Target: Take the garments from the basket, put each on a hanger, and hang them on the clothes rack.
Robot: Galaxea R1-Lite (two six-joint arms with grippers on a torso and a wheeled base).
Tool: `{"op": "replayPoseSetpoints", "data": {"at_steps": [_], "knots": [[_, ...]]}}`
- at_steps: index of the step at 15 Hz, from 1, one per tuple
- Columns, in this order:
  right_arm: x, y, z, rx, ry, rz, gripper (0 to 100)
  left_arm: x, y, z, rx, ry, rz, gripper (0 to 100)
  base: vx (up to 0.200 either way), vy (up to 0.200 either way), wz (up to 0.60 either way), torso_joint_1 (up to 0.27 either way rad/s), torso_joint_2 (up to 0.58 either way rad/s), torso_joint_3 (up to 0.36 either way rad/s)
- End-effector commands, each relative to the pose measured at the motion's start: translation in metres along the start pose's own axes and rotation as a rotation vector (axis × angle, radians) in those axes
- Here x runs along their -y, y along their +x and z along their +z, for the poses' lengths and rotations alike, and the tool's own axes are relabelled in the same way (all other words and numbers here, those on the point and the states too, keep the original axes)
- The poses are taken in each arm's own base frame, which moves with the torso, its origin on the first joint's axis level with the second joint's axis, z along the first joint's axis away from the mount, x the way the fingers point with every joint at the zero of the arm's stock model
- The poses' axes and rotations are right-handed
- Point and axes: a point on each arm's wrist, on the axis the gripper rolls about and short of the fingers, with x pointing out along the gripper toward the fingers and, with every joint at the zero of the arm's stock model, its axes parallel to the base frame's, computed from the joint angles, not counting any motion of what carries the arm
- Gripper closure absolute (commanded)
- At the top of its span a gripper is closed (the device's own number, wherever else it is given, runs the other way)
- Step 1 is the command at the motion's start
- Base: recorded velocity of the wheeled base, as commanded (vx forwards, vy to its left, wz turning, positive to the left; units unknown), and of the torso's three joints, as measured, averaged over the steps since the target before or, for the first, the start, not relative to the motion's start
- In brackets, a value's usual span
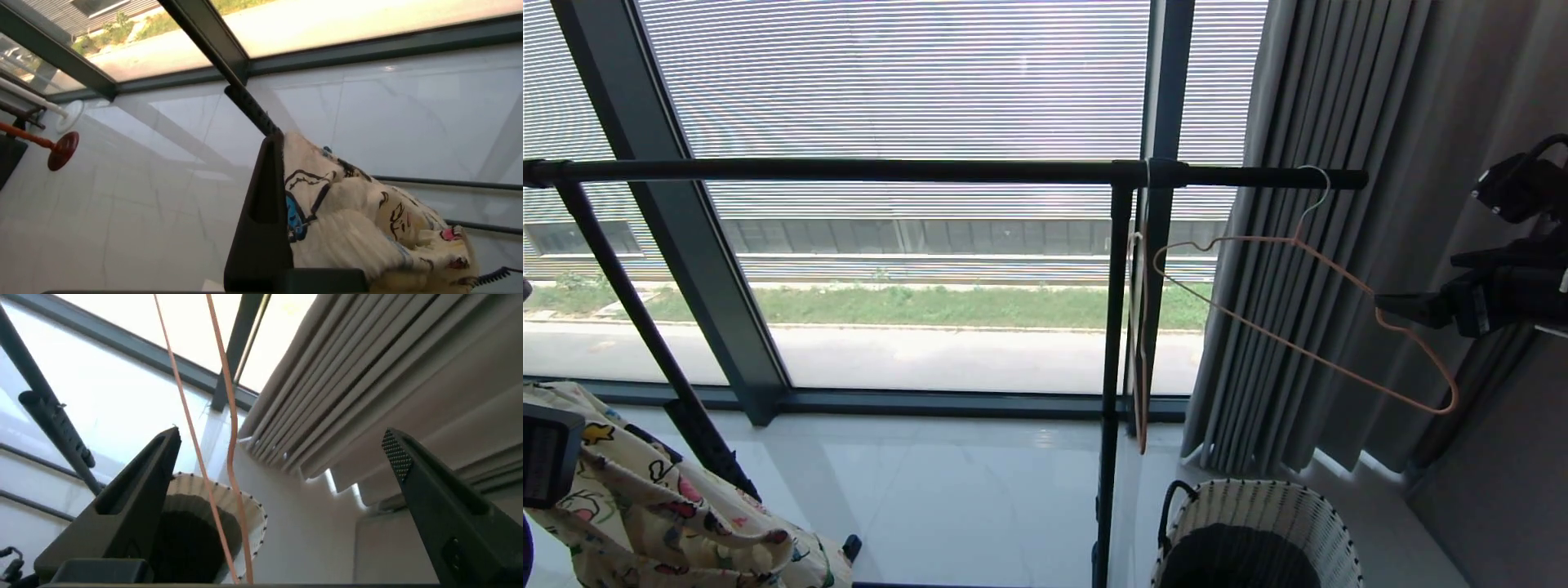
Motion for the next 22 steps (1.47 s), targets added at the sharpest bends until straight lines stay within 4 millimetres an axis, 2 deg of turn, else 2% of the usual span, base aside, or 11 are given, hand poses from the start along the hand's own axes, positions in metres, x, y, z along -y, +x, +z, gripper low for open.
{"op": "replayPoseSetpoints", "data": {"at_steps": [1, 4, 7, 10, 14, 17, 18, 22], "knots": [[0.010, 0.028, -0.015, -0.075, 0.013, 0.044, 0, 0.000, 0.000, 0.001, 0.004, 0.000, -0.002, 100, 0.000, 0.000, 0.00, 0.000, 0.00, 0.000], [0.022, 0.049, -0.024, -0.110, 0.047, 0.136, 0, 0.002, -0.004, 0.003, 0.053, -0.003, -0.031, 100, 0.000, 0.000, 0.00, 0.000, 0.00, 0.000], [0.031, 0.071, -0.018, -0.094, 0.065, 0.228, 0, 0.006, -0.007, 0.005, 0.080, 0.010, -0.070, 100, 0.000, 0.000, 0.00, 0.000, 0.00, 0.000], [0.029, 0.084, -0.013, -0.101, 0.078, 0.311, 0, 0.008, -0.007, 0.005, 0.083, 0.015, -0.079, 100, 0.000, 0.000, 0.00, 0.000, 0.00, 0.000], [0.029, 0.101, -0.023, -0.138, 0.089, 0.330, 0, 0.007, -0.008, 0.005, 0.086, 0.012, -0.080, 100, 0.000, 0.000, 0.00, 0.000, 0.00, 0.000], [0.027, 0.105, -0.023, -0.141, 0.082, 0.338, 0, 0.010, -0.008, 0.005, 0.091, 0.023, -0.098, 100, 0.000, 0.000, 0.00, 0.000, 0.00, 0.000], [0.027, 0.106, -0.023, -0.140, 0.081, 0.336, 100, 0.011, -0.008, 0.005, 0.091, 0.027, -0.104, 100, 0.000, 0.000, 0.00, 0.000, 0.00, 0.000], [0.027, 0.106, -0.023, -0.139, 0.079, 0.335, 100, 0.011, -0.008, 0.005, 0.094, 0.026, -0.106, 100, 0.000, 0.000, 0.00, 0.000, 0.00, 0.000]]}}
